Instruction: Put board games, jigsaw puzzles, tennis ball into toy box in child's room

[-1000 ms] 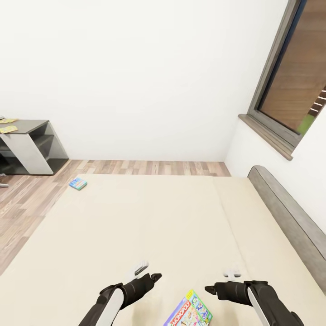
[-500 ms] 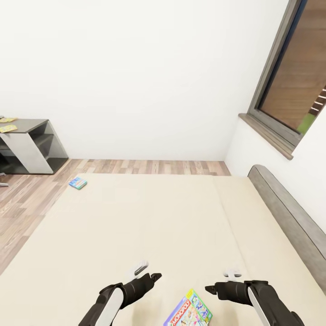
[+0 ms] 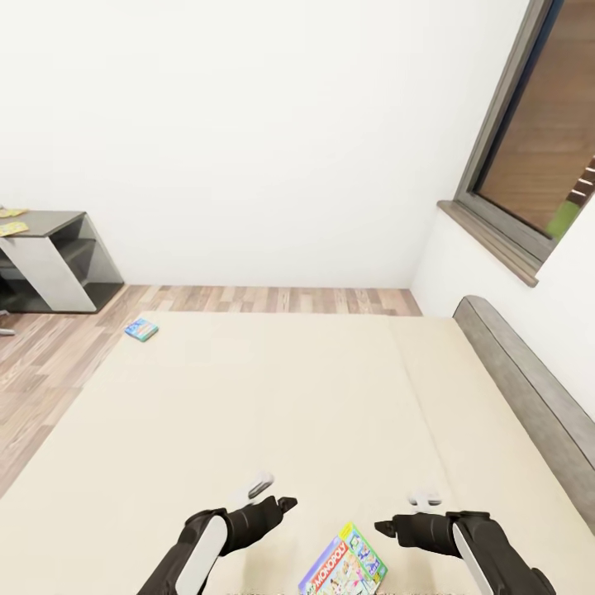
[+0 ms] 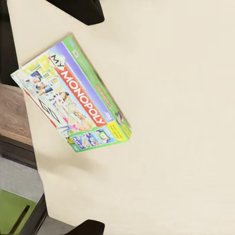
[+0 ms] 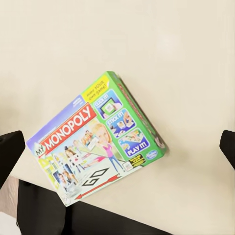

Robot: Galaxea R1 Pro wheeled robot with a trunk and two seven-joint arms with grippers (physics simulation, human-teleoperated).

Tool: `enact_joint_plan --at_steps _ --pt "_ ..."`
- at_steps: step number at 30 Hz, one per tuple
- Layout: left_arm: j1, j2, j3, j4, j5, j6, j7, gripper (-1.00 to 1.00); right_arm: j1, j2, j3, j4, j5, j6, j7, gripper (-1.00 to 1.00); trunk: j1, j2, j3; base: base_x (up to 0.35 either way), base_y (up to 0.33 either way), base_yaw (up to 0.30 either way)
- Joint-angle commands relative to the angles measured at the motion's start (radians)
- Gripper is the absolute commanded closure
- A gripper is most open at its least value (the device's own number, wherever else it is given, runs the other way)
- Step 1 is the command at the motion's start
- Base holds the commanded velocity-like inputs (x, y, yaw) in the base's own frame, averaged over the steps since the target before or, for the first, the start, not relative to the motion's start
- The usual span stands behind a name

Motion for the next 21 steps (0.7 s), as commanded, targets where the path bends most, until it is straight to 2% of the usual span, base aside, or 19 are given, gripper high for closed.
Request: enact_joint_plan --at_steps 1,8,21 --pt "0.000 0.000 0.001 -0.001 -0.001 0.004 -0.002 -1.00 0.000 0.000 -0.002 -0.001 -0.003 0.007 0.003 -1.00 0.000 -0.001 -0.003 0.000 0.000 0.000" --pt "-0.007 -0.001 0.000 0.000 -0.009 0.014 0.039 -1.00 -0.001 0.001 -0.001 -0.001 -0.003 0.009 0.003 -1.00 0.000 -0.001 -0.014 0.000 0.000 0.000" --pt "-0.008 0.000 -0.003 0.001 -0.015 0.014 0.046 -1.00 0.000 0.001 -0.001 -0.001 -0.003 0.009 0.003 -1.00 0.000 -0.001 -0.035 0.000 0.000 0.000"
